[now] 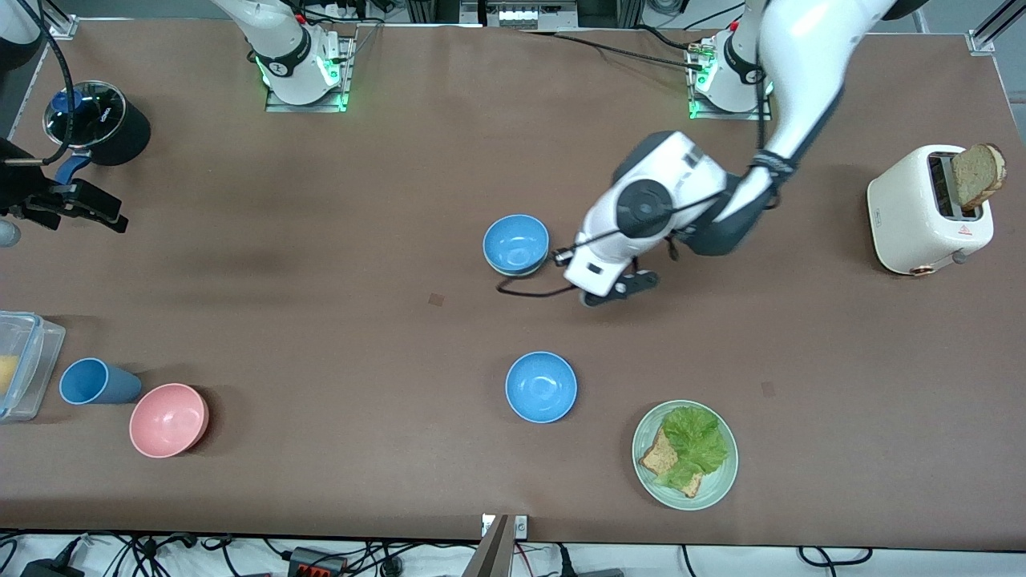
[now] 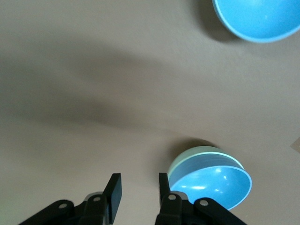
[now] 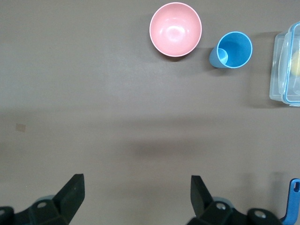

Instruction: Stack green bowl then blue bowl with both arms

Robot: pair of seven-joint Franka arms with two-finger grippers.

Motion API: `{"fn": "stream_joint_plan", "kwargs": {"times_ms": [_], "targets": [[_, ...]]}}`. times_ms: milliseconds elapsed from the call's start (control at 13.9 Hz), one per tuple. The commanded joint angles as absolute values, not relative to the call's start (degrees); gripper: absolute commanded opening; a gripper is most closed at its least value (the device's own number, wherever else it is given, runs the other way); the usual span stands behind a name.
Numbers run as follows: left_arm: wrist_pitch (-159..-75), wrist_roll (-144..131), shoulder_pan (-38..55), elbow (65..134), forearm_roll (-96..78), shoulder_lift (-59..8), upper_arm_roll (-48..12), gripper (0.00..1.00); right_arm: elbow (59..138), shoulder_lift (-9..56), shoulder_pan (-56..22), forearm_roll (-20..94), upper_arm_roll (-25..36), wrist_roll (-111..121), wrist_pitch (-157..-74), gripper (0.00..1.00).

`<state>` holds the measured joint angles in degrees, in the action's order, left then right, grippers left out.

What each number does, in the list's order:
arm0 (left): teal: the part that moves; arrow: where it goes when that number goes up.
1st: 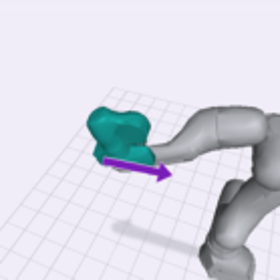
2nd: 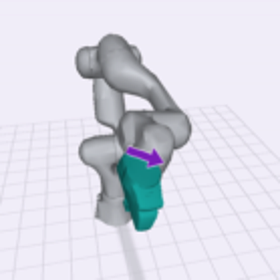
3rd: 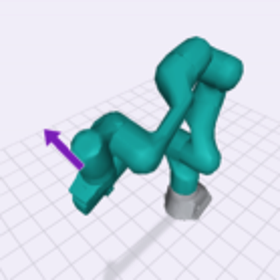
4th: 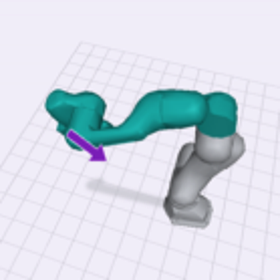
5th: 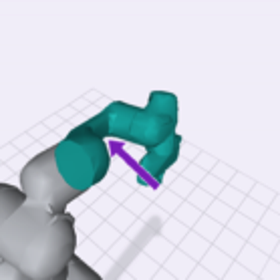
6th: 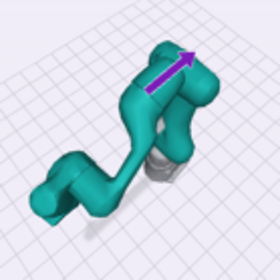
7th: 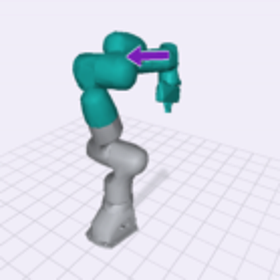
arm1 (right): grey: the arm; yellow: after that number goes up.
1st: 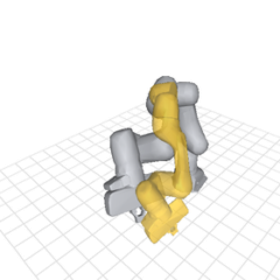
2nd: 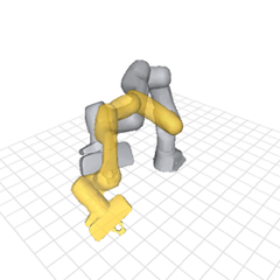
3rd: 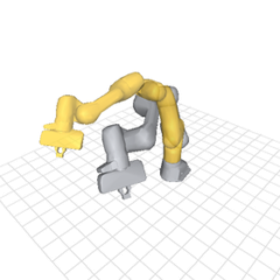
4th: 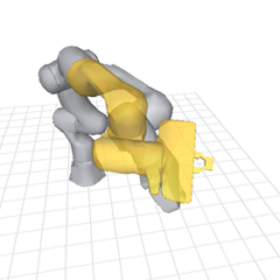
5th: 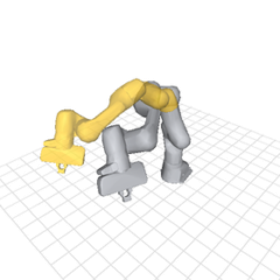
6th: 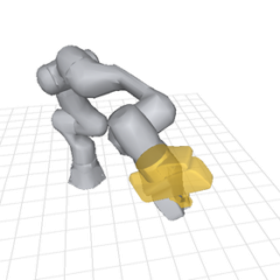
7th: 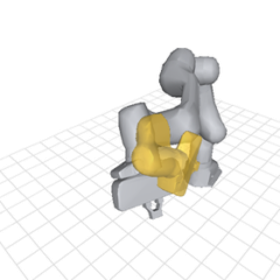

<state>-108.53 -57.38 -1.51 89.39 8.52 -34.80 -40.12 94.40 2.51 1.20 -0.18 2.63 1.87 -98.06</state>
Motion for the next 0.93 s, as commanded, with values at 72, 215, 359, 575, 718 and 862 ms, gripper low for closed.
{"fn": "stream_joint_plan", "kwargs": {"times_ms": [72,215,359,575,718,862], "targets": [[-101.88,-46.43,-10.52,86.31,7.82,-34.37,-44.46,0.45,95.54,1.67,1.85,-0.79,1.85,1.67,-99.05,1.0],[-100.2,-40.81,-13.7,85.35,8.0,-34.37,-45.26,0.47,95.54,1.67,1.85,-0.62,1.85,1.67,-98.79,1.0],[-99.14,-34.65,-15.99,84.21,8.0,-34.37,-45.26,0.49,95.45,1.5,1.85,-0.44,1.85,1.67,-98.27,1.0],[-94.76,-27.98,-18.01,82.01,8.7,-34.37,-44.91,0.58,95.45,1.32,1.85,-0.53,1.85,1.76,-98.09,1.0],[-93.35,-22.96,-21.08,81.39,8.7,-34.28,-45.09,0.82,95.45,1.32,1.85,-0.7,1.85,1.84,-98.35,1.0],[-91.24,-20.32,-23.63,80.16,8.44,-32.44,-44.74,1.0,95.45,1.32,1.85,-0.79,1.85,2.81,-98.52,1.0]]}}
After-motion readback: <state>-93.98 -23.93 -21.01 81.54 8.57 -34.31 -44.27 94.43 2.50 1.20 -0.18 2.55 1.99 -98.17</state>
